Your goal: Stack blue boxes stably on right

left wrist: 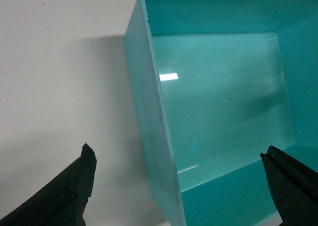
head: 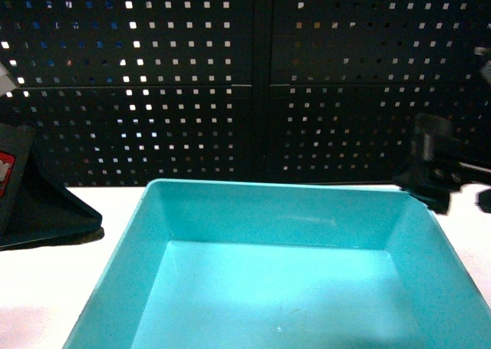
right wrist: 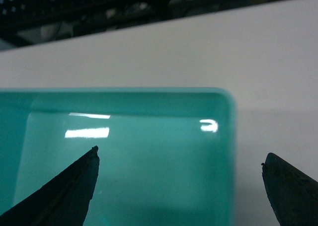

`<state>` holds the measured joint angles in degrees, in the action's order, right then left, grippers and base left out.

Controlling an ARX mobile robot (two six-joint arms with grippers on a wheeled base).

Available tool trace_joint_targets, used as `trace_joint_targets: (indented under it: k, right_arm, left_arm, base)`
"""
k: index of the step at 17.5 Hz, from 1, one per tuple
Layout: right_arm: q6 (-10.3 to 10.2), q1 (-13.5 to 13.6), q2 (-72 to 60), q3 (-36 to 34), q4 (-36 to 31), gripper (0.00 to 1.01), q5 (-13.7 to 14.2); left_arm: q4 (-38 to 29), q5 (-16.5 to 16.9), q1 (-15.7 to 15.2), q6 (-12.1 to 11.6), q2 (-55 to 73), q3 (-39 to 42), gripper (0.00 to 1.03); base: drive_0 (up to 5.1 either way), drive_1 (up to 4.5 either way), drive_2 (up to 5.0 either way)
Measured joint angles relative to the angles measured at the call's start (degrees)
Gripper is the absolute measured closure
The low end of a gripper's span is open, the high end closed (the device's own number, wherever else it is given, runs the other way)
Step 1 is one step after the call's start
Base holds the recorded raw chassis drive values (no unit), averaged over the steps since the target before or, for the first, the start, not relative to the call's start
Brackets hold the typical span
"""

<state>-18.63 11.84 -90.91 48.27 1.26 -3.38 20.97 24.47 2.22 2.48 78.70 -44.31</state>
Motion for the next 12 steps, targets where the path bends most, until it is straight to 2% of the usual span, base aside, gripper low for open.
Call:
trace_joint_targets:
  k: [1,2,3,4,6,7,8,10,12]
  right_arm:
    - [0.44,0.11,-3.32,5.42,6.93,0.03,-3.85]
    - [2.16,0.13,-7.5,10.69,14.27,0.03,-6.71]
    - [3.98,0.13,-10.32,13.4,18.58,0.03,-6.51]
    - [5.49,0.52,-10.75,13.86,19.63,0.03,-6.34]
    - [7.15,1.7,-8.15,10.1,16.04,0.03,-1.97]
    - [6.86,4.04,-1.22,4.35,7.54,0.03,2.91]
    - [6.91,4.39,1.14,4.35,6.6,0.03,5.07]
    - [7.39,3.85,2.36,5.75,8.24,0.03,7.56]
    - [8.5,1.73,-0.5,7.1,10.1,0.03,8.85]
  left_arm:
    - [0.02,0.0,0.0,-0.02,0.0,0.0,0.05]
    - [0.02,-0.02,-0.02,0.0,0.0,0.0,0.05]
    - [0.02,0.0,-0.02,0.0,0.0,0.0,0.05]
    - [0.02,0.0,-0.02,-0.02,0.0,0.0,0.05]
    - [0.02,0.0,-0.02,0.0,0.0,0.0,0.05]
    - [0.02,-0.02,-0.02,0.0,0.0,0.0,0.05]
    - [0.02,0.0,0.0,0.0,0.0,0.0,0.05]
    - [0.04,0.0,0.0,0.0,0.0,0.0,0.05]
    - [0.02,0.0,-0.02,0.0,0.0,0.0,0.05]
  base:
    - [0.0,0.0,0.0]
    - [0.0,0.0,0.0]
    - [0.0,0.0,0.0]
    - [0.0,0.0,0.0]
    - [0.0,0.0,0.0]
    - [0.0,0.0,0.0]
    - [0.0,0.0,0.0]
    - [0.0,0.0,0.0]
    - [0.0,0.0,0.0]
